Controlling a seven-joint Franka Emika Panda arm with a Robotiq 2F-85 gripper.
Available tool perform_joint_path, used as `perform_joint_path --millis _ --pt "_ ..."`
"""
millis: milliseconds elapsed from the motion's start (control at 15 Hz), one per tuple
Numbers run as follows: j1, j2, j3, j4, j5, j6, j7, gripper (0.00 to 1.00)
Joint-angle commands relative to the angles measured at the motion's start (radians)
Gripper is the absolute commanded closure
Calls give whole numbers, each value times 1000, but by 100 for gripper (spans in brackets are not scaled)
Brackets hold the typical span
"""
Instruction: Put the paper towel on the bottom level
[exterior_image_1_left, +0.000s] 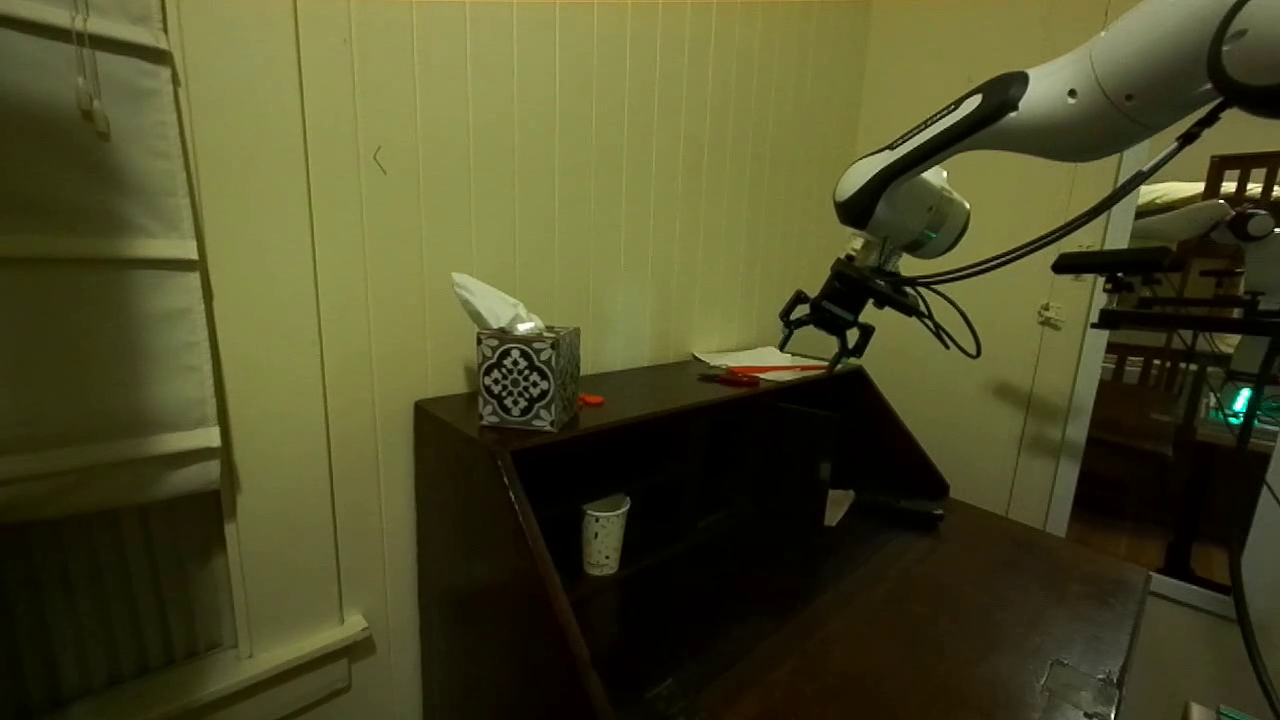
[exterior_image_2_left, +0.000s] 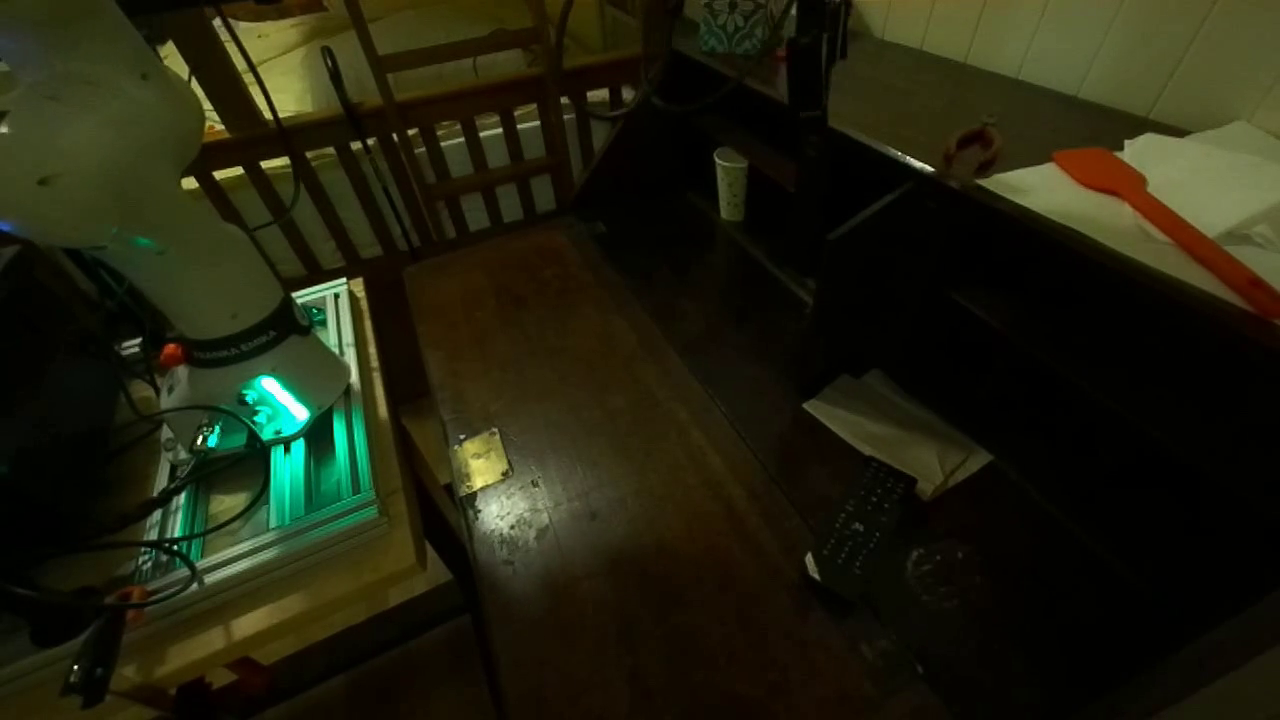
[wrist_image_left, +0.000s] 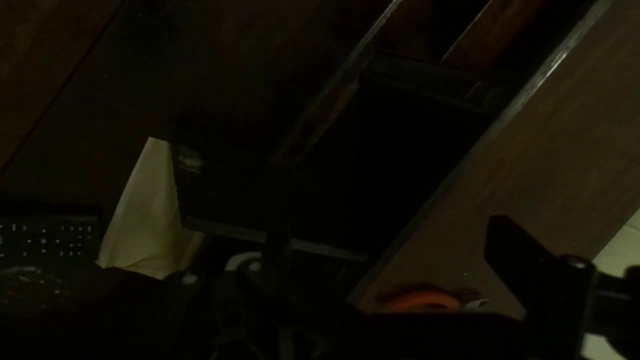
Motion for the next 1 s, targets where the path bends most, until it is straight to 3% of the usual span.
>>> perform_joint_path --millis 0,400,533,667,733,867,933 --pt "-64 142 23 153 120 -16 98 0" --pt "-137 305 33 346 258 42 258 0" --pt "-153 353 30 401 261 65 298 12" --pt "-166 395 30 443 252 90 333 13" --pt "-173 415 33 463 249 96 350 20" --pt "-181 450 39 495 243 108 371 20" --pt "-184 464 39 508 238 113 384 27"
